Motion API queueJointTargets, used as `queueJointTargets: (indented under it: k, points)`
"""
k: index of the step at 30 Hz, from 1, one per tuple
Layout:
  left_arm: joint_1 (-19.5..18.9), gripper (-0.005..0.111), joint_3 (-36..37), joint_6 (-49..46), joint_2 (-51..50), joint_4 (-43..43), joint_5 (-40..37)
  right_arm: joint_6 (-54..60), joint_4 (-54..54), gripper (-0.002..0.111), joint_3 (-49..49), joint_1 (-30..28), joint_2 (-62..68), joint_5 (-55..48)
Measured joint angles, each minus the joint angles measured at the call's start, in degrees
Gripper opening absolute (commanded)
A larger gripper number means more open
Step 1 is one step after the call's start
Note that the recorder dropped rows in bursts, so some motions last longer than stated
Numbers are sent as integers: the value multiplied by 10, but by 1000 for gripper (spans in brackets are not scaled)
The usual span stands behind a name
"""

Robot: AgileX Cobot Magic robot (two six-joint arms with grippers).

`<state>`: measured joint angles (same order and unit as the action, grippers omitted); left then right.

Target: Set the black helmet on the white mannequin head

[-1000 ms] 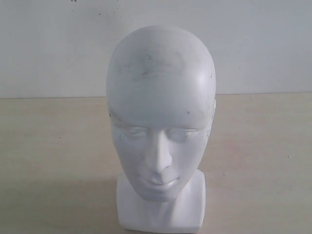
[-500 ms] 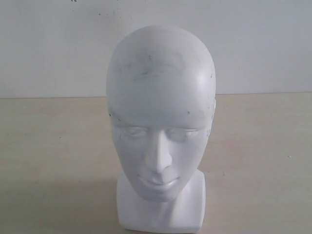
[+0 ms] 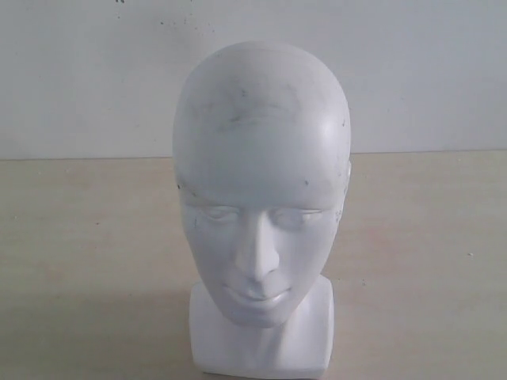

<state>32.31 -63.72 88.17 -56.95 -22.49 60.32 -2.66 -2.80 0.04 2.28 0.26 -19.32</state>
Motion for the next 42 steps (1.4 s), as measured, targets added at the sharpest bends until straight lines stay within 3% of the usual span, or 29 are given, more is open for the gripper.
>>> queueJointTargets:
  k: [4,11,21,27,42]
  points:
    - [-11,4,40,61,0,35,56,0,0,0,0,0,0,0]
    - [-11,4,62,242,-37,28,56,0,0,0,0,0,0,0]
    - [-36,4,62,255,-48,19,50,0,0,0,0,0,0,0]
    - [-61,4,65,256,-48,-29,51,0,0,0,0,0,0,0]
    - [-64,4,142,241,-48,-33,40,0,-1,0,0,0,0,0]
